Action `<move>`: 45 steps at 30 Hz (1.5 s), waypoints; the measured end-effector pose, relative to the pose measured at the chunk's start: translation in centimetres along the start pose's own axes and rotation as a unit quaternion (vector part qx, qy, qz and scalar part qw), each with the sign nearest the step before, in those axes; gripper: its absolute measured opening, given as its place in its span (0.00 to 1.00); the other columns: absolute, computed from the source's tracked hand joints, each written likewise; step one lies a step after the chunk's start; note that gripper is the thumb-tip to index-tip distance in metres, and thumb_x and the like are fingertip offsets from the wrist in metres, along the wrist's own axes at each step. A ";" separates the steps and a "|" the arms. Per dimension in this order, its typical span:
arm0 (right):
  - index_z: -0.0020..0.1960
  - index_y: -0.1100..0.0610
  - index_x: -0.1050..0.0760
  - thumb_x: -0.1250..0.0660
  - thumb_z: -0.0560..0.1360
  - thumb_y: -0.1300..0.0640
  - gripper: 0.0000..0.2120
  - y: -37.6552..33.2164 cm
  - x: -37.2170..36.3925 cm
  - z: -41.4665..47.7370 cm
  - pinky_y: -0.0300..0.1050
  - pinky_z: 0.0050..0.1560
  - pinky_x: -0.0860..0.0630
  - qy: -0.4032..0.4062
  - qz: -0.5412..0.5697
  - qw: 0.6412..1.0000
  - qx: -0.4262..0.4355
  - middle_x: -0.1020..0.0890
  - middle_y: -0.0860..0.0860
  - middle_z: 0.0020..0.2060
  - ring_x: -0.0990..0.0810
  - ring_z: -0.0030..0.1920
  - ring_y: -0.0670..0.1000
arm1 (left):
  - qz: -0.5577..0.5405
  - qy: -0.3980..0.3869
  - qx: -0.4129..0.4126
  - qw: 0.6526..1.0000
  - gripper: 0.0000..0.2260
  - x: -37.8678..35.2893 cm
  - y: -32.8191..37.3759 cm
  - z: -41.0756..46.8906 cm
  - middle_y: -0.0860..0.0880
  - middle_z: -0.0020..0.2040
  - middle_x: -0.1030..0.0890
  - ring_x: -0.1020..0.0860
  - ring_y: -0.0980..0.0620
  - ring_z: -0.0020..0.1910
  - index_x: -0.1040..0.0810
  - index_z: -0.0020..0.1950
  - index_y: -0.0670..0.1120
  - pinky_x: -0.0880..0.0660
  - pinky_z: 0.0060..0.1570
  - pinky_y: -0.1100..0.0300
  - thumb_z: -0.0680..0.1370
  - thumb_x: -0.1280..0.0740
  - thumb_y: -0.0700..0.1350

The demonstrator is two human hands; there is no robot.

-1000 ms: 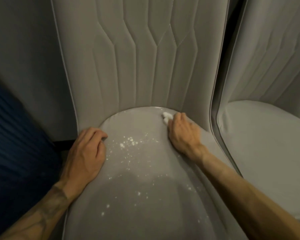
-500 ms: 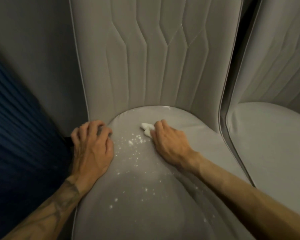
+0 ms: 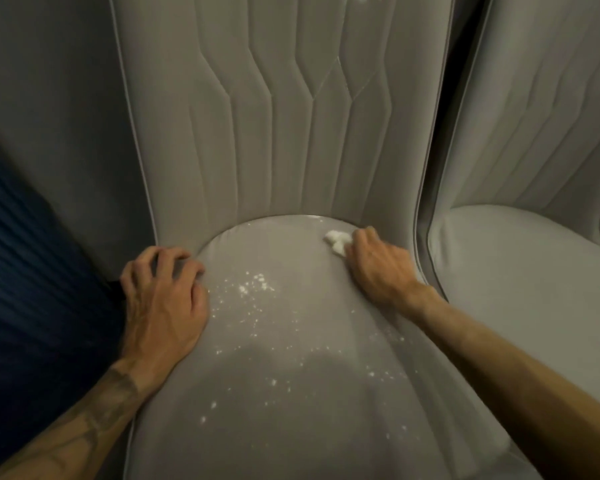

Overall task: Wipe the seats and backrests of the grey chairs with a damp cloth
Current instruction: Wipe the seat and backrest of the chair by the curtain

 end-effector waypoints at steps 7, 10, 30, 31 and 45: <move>0.49 0.49 0.39 0.53 0.84 0.42 0.13 -5.2 -1.2 -5.3 0.50 0.36 0.35 -0.002 0.054 0.991 0.123 0.28 0.50 0.45 0.22 0.42 0.59 | -0.014 -0.003 0.000 1.000 0.11 -0.2 -0.2 -0.1 0.42 0.61 0.26 0.32 0.36 0.65 0.20 0.53 0.43 0.35 0.60 0.37 0.76 0.39 0.45; 0.52 0.52 0.37 0.54 0.84 0.42 0.15 0.9 0.0 -3.0 0.52 0.40 0.34 -0.009 -0.001 1.000 0.015 0.27 0.53 0.51 0.21 0.48 0.62 | -0.023 -0.001 0.001 1.000 0.12 -0.2 -0.2 0.0 0.42 0.61 0.25 0.33 0.36 0.65 0.20 0.53 0.43 0.34 0.60 0.38 0.76 0.39 0.45; 0.49 0.50 0.39 0.53 0.84 0.43 0.13 -3.4 -0.3 -9.6 0.50 0.34 0.35 0.014 0.038 0.998 0.052 0.30 0.50 0.45 0.23 0.41 0.58 | -0.029 -0.024 0.005 0.999 0.12 -0.1 0.1 -0.1 0.40 0.60 0.25 0.33 0.35 0.64 0.20 0.53 0.41 0.31 0.56 0.38 0.77 0.39 0.45; 0.50 0.51 0.38 0.53 0.84 0.44 0.13 -2.3 0.0 -8.6 0.51 0.35 0.34 0.016 0.030 0.999 0.031 0.29 0.51 0.47 0.22 0.43 0.60 | -0.031 -0.027 0.007 0.999 0.12 0.0 0.2 -0.1 0.40 0.60 0.24 0.33 0.35 0.64 0.20 0.53 0.40 0.30 0.56 0.37 0.77 0.39 0.45; 0.56 0.57 0.35 0.52 0.85 0.50 0.12 -4.4 -0.9 -0.1 0.54 0.41 0.33 0.009 0.026 0.999 -0.020 0.26 0.58 0.53 0.21 0.51 0.64 | -0.054 0.007 0.019 0.998 0.09 0.8 0.2 -0.2 0.40 0.58 0.22 0.31 0.37 0.64 0.20 0.50 0.39 0.31 0.59 0.40 0.77 0.37 0.42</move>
Point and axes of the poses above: each hand's wrist, its own z-axis towards the middle knuckle, its own x-axis out of the back of the hand, y = z × x, the point moved 9 cm from there along z, towards the middle knuckle
